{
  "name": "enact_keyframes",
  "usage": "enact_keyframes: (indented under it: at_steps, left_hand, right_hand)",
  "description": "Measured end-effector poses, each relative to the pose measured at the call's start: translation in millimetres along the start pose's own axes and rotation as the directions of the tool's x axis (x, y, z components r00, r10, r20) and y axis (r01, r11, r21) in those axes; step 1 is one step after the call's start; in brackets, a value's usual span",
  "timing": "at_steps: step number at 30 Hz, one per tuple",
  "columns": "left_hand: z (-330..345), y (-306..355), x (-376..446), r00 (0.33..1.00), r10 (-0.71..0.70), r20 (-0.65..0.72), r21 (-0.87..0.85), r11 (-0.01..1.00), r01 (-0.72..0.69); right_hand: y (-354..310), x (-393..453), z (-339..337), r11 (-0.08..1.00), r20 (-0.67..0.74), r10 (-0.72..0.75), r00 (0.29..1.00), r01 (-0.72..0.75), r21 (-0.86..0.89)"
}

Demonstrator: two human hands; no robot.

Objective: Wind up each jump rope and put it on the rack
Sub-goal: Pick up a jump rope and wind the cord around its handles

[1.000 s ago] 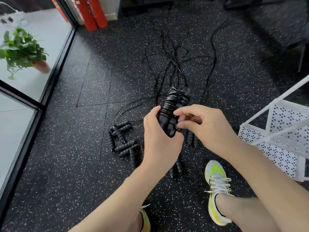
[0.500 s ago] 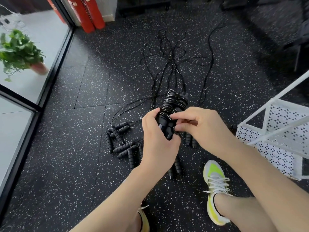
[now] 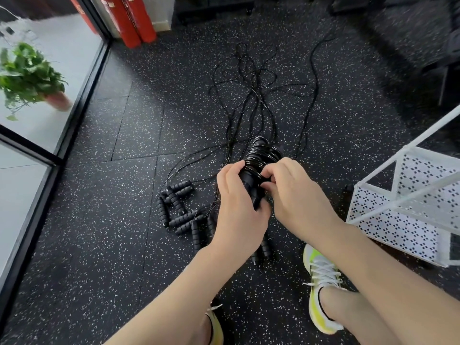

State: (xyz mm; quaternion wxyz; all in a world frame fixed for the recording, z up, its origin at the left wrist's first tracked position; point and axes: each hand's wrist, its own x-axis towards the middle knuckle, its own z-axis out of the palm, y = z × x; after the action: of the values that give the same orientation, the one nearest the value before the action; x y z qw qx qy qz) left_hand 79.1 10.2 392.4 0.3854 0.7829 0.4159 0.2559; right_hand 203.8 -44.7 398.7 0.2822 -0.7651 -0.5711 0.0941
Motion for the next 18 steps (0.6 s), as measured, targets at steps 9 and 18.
enact_keyframes:
  at_steps: [9,18]
  left_hand:
    - [-13.3,-7.2,2.1,0.997,-0.039,0.067,-0.003,0.999,0.039]
    - [-6.0,-7.4,1.0,0.990,0.081,0.112,0.042,0.995,-0.087]
  right_hand:
    - [10.2,9.5,-12.9,0.973,0.145,-0.008,0.989,-0.026,0.231]
    - [7.8,8.4,-20.4,0.963,0.118,0.143,0.983,-0.166,0.211]
